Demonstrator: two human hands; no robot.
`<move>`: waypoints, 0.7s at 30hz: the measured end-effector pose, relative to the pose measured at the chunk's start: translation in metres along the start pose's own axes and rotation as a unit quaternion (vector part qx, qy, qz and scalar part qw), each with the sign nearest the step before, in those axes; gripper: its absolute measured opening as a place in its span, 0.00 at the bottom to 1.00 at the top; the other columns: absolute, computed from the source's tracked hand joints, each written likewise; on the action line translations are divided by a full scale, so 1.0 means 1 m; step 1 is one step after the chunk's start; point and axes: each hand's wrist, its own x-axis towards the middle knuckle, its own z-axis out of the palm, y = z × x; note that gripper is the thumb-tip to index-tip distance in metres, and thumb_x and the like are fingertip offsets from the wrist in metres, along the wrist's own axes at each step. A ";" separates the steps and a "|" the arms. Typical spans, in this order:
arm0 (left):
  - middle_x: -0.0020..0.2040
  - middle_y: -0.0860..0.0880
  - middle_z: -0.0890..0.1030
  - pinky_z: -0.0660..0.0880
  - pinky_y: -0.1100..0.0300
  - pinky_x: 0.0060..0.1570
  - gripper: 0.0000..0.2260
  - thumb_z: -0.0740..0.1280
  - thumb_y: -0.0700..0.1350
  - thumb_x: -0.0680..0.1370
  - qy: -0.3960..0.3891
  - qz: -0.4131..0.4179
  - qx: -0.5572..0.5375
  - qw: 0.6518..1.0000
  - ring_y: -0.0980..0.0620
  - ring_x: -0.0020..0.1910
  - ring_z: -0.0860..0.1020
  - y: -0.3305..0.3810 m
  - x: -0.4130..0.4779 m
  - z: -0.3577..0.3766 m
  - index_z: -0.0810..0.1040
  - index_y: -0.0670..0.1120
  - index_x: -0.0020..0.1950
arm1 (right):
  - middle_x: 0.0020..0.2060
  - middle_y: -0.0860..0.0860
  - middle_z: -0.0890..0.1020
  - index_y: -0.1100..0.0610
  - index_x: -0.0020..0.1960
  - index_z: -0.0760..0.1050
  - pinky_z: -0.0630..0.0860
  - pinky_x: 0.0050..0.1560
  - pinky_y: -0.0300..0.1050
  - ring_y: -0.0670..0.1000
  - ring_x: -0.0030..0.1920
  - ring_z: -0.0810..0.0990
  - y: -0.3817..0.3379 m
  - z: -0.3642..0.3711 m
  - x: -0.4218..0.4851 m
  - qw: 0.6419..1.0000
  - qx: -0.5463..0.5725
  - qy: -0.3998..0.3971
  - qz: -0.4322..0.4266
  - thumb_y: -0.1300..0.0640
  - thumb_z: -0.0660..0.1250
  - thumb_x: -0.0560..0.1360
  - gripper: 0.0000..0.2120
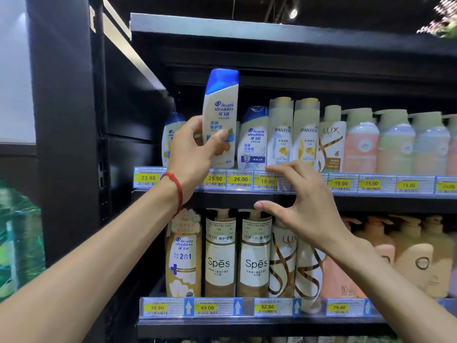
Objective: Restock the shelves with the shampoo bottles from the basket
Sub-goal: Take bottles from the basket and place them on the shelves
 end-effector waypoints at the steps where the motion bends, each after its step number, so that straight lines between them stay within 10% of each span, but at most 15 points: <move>1: 0.48 0.50 0.86 0.81 0.64 0.41 0.11 0.70 0.45 0.81 0.003 -0.006 0.014 1.000 0.56 0.42 0.85 -0.003 0.001 0.000 0.79 0.44 0.62 | 0.56 0.46 0.77 0.50 0.69 0.77 0.66 0.59 0.40 0.47 0.59 0.74 -0.001 0.000 0.000 1.000 0.001 0.001 0.003 0.37 0.76 0.70 0.32; 14: 0.50 0.51 0.85 0.82 0.65 0.38 0.13 0.75 0.51 0.77 -0.078 -0.081 0.188 0.976 0.59 0.41 0.85 -0.009 0.017 -0.006 0.78 0.47 0.56 | 0.57 0.47 0.77 0.50 0.68 0.78 0.68 0.58 0.42 0.49 0.60 0.74 -0.007 0.000 -0.002 0.999 0.003 0.001 0.040 0.41 0.80 0.70 0.31; 21: 0.49 0.47 0.87 0.82 0.47 0.53 0.07 0.73 0.51 0.78 -0.146 -0.126 0.230 0.954 0.48 0.49 0.85 -0.002 0.027 -0.014 0.82 0.48 0.50 | 0.58 0.46 0.77 0.50 0.69 0.77 0.68 0.57 0.42 0.49 0.60 0.74 -0.007 0.002 -0.004 0.999 -0.001 0.008 0.041 0.41 0.80 0.70 0.31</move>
